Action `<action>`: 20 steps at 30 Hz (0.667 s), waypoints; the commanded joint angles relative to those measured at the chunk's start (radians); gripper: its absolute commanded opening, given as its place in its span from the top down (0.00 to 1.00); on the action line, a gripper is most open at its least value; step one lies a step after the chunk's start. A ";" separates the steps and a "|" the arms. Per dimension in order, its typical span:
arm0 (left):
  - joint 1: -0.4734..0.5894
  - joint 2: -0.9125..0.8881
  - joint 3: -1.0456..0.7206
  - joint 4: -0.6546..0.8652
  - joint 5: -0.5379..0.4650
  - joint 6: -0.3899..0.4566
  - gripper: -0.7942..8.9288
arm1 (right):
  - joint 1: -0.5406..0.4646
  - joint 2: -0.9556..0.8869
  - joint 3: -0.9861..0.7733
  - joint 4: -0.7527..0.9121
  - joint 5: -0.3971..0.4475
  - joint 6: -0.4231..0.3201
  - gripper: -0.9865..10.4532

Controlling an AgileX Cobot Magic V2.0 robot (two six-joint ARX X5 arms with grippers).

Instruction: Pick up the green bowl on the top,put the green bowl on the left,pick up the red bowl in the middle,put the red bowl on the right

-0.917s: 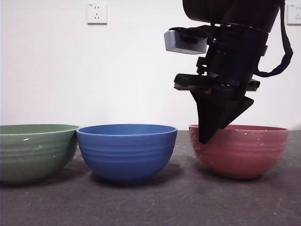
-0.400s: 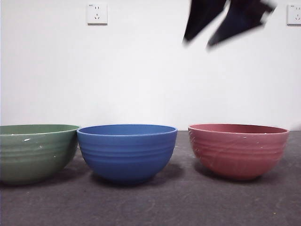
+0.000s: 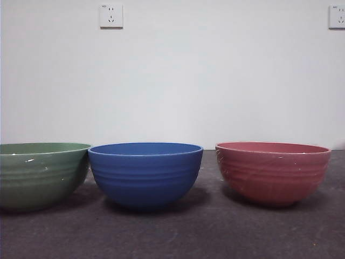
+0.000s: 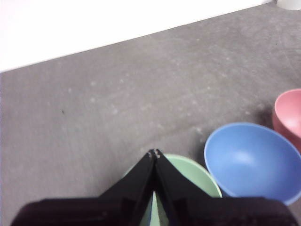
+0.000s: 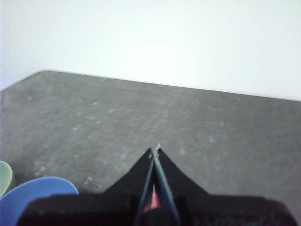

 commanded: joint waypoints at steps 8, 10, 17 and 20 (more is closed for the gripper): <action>0.002 -0.106 -0.079 0.013 -0.004 -0.040 0.92 | -0.002 -0.169 -0.091 -0.008 0.214 0.108 0.91; 0.002 -0.106 -0.079 0.011 -0.003 -0.040 0.92 | -0.002 -0.169 -0.091 -0.010 0.238 0.107 0.91; 0.002 -0.106 -0.079 0.012 -0.004 -0.040 0.92 | -0.002 -0.169 -0.091 -0.021 0.237 0.107 0.91; -0.001 -0.107 -0.079 0.012 -0.002 -0.040 0.92 | -0.002 -0.169 -0.091 -0.021 0.237 0.107 0.91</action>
